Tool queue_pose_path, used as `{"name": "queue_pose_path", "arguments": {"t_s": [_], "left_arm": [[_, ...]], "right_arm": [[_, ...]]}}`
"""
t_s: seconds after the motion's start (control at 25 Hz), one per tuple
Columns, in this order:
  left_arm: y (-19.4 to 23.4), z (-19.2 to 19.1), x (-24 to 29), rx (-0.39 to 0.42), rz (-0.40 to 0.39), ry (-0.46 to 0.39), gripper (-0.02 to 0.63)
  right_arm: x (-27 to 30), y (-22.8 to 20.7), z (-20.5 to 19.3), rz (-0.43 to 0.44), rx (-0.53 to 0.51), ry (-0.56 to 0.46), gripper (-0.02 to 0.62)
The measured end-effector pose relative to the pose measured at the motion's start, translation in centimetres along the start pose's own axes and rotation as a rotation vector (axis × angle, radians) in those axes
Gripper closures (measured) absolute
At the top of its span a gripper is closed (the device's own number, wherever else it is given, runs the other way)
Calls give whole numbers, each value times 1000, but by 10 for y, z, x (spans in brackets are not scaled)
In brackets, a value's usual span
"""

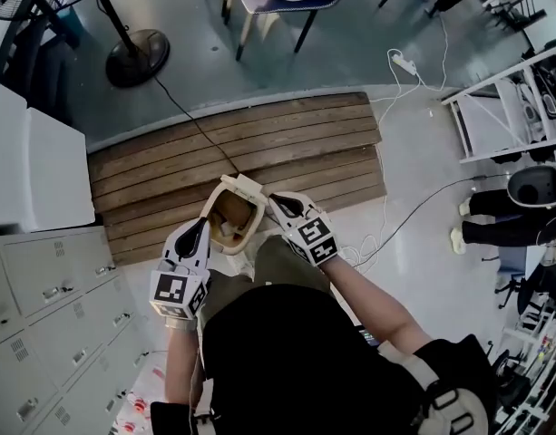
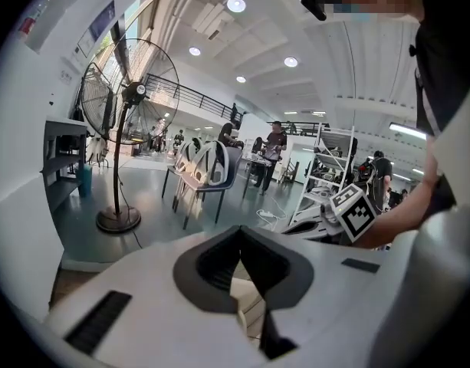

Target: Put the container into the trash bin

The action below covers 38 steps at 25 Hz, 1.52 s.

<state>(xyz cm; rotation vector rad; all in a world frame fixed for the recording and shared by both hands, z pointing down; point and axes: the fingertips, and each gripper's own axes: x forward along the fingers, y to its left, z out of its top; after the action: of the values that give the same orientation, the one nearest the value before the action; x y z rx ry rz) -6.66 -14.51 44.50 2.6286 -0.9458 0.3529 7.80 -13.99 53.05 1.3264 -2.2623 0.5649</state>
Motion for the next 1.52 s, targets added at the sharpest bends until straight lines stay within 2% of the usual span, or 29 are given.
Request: {"name": "queue_pose_path", "arguments": {"t_s": [0.4, 0.76, 1.12, 1.52], "left_arm": [[-29, 42, 22, 47, -37, -38, 598], [-60, 84, 38, 87, -108, -126, 598], [-91, 121, 42, 146, -162, -161, 598], [-110, 138, 47, 182, -204, -188, 598]], "right_arm": [[-73, -32, 47, -43, -2, -144, 580], [-137, -46, 87, -91, -17, -268, 580], [-181, -58, 107, -154, -46, -359, 580], [-203, -59, 119, -186, -99, -408, 580]]}}
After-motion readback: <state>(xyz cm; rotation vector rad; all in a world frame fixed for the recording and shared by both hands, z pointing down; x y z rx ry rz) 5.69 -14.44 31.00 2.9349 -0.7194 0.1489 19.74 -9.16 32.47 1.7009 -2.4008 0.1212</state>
